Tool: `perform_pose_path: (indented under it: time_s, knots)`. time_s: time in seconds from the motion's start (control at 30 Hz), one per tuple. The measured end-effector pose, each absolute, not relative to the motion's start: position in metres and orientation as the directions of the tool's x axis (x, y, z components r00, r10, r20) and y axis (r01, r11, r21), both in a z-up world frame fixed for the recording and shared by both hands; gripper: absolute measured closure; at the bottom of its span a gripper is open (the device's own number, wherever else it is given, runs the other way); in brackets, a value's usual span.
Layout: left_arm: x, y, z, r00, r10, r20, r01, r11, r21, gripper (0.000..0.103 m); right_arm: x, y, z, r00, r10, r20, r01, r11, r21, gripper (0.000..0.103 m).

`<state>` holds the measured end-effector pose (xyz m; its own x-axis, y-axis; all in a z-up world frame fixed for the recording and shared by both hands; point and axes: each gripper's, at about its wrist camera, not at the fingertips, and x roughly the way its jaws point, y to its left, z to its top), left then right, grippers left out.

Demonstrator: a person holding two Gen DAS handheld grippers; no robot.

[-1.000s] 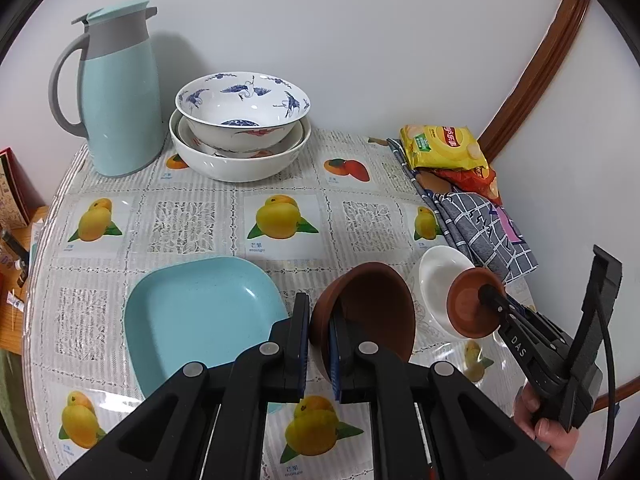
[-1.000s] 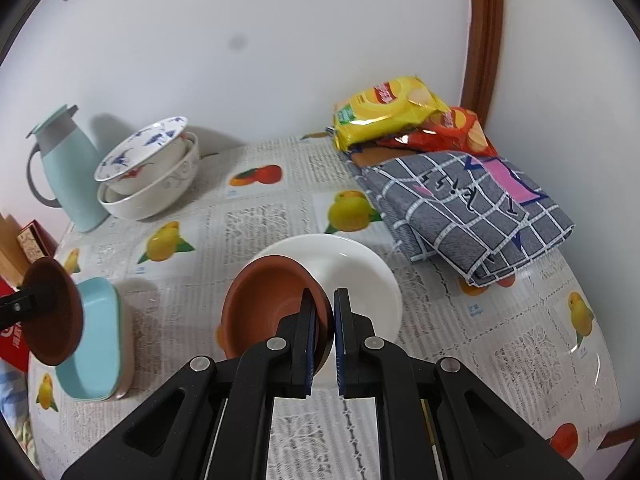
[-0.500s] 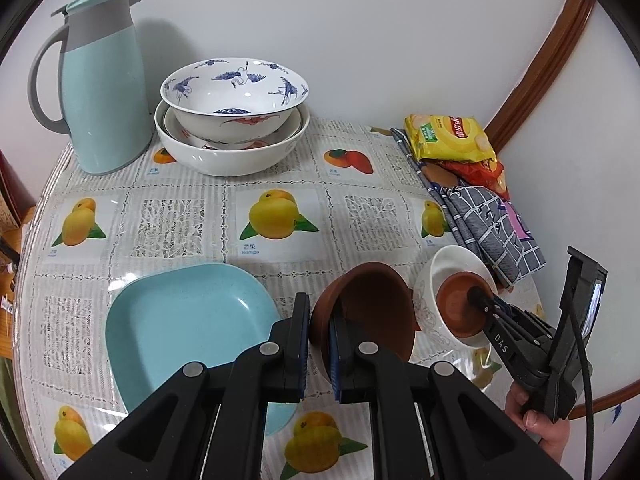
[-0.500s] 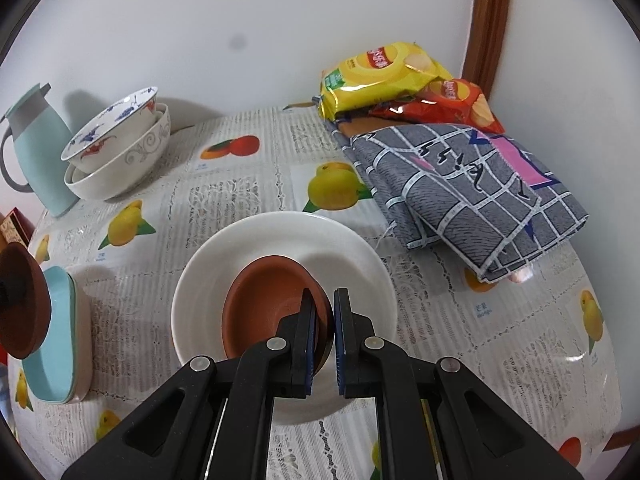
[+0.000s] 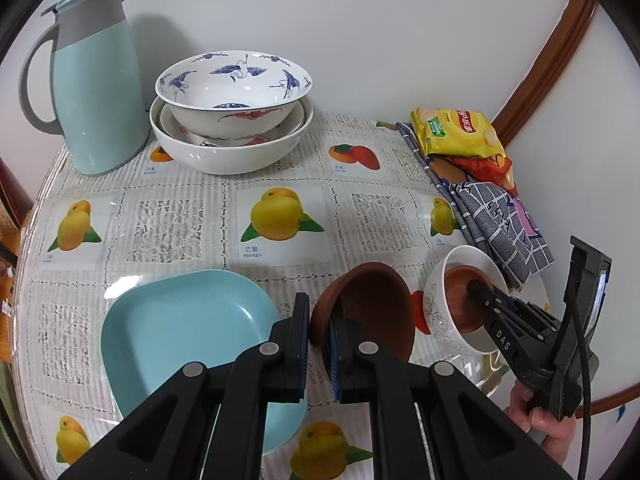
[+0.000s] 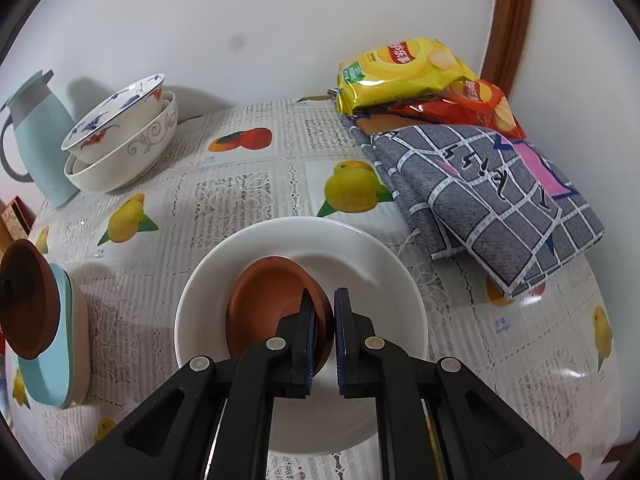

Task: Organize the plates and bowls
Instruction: 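Lower the right gripper's brown bowl into the white bowl and open the right gripper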

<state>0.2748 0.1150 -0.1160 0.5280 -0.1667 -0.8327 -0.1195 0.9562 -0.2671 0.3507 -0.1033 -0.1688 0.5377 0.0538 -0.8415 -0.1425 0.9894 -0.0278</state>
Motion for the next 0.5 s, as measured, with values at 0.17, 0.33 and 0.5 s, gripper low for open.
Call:
perform_pose_path:
  time_s: [0.17,0.33,0.5]
  knots:
    - [0.2751,0.1153,-0.1166,0.526,-0.162,-0.835,-0.119,0.958,-0.261,0.094,0.3536,-0.1035,-0.1727,0.525,0.054,-0.85,-0.151,0.988,-0.03,0.094]
    - [0.2756,0.1168,-0.1182,0.523,-0.161,-0.837,-0.123,0.958,-0.261,0.094,0.3538,-0.1057,-0.1739,0.51,0.061,-0.858,-0.154,0.988,-0.021,0.094]
    - [0.2753,0.1181,-0.1186,0.52,-0.162,-0.838,-0.123,0.958,-0.261,0.094,0.3535,-0.1046,-0.1762,0.502,0.034,-0.864,-0.166,0.984,-0.058,0.095]
